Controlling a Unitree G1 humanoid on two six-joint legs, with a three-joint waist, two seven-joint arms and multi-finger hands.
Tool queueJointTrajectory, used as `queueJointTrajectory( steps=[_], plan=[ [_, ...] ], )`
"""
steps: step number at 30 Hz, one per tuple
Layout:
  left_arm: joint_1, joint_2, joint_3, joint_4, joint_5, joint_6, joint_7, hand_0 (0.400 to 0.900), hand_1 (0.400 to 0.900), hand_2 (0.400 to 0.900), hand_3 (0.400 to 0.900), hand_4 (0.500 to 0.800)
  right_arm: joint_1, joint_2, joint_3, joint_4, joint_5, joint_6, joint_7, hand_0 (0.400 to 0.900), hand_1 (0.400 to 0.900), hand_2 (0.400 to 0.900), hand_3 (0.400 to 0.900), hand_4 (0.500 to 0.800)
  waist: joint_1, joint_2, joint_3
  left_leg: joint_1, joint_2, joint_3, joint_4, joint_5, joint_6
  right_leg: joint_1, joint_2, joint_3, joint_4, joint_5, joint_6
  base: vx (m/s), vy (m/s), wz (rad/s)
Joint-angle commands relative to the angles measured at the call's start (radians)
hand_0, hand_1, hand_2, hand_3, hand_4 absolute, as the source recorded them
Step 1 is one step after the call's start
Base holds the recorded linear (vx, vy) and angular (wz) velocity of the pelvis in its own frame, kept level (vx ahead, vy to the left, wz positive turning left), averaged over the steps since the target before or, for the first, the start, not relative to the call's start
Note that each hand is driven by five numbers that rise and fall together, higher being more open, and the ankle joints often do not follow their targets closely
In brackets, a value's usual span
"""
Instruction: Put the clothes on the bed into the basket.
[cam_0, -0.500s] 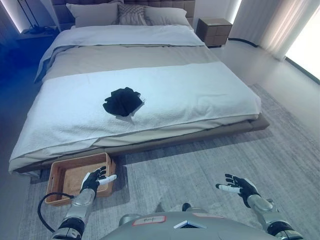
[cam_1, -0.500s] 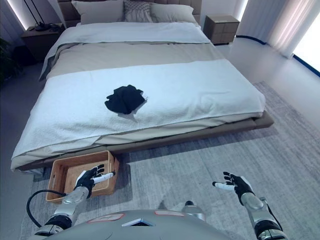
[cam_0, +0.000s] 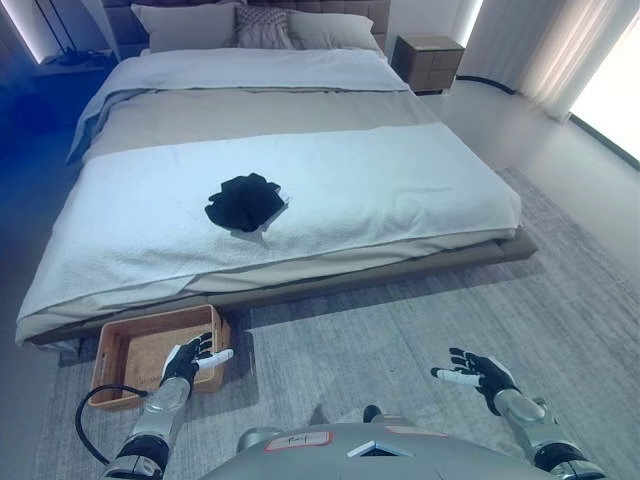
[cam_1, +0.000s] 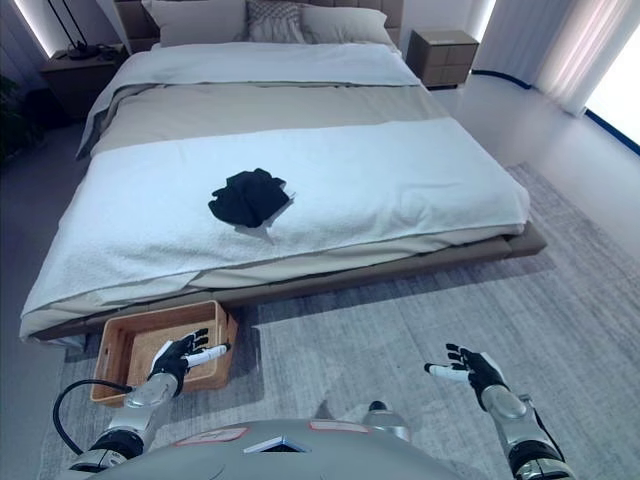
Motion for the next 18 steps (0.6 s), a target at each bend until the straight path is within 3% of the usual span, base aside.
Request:
queueJointTrajectory(
  steps=[1, 11, 18],
  plan=[
    [-0.109, 0.066, -0.030, 0.019, -0.028, -0.071, 0.038, 0.900, 0.900, 0.900, 0.900, 0.800, -0.112, -0.008, -0.005, 0.019, 0.057, -0.069, -0.038, 0.900, 0.900, 0.900, 0.900, 0.800, -0.026, -0.018, -0.034, -0.120, 0.003, -0.010, 0.003, 0.090, -0.038, 0.032, -0.020, -0.064, 0.022, -0.015, 0.017, 0.00, 0.000, 0.00],
    [-0.114, 0.066, -0.038, 0.017, -0.034, -0.072, 0.039, 0.900, 0.900, 0.900, 0.900, 0.800, -0.115, -0.007, -0.013, 0.020, 0.068, -0.066, -0.039, 0.900, 0.900, 0.900, 0.900, 0.800, -0.030, -0.030, -0.025, -0.125, -0.016, -0.012, 0.003, 0.080, -0.025, 0.009, -0.042, -0.051, 0.059, -0.019, 0.025, 0.00, 0.028, 0.03],
    [-0.126, 0.075, -0.049, 0.004, -0.035, -0.074, 0.044, 0.900, 0.900, 0.900, 0.900, 0.800, -0.123, 0.003, -0.012, 0.031, 0.070, -0.060, -0.039, 0.900, 0.900, 0.900, 0.900, 0.800, -0.030, -0.043, -0.008, -0.111, -0.051, -0.025, 0.008, 0.049, 0.008, -0.026, -0.081, -0.019, 0.158, -0.049, 0.039, 0.02, 0.088, 0.06]
  ],
)
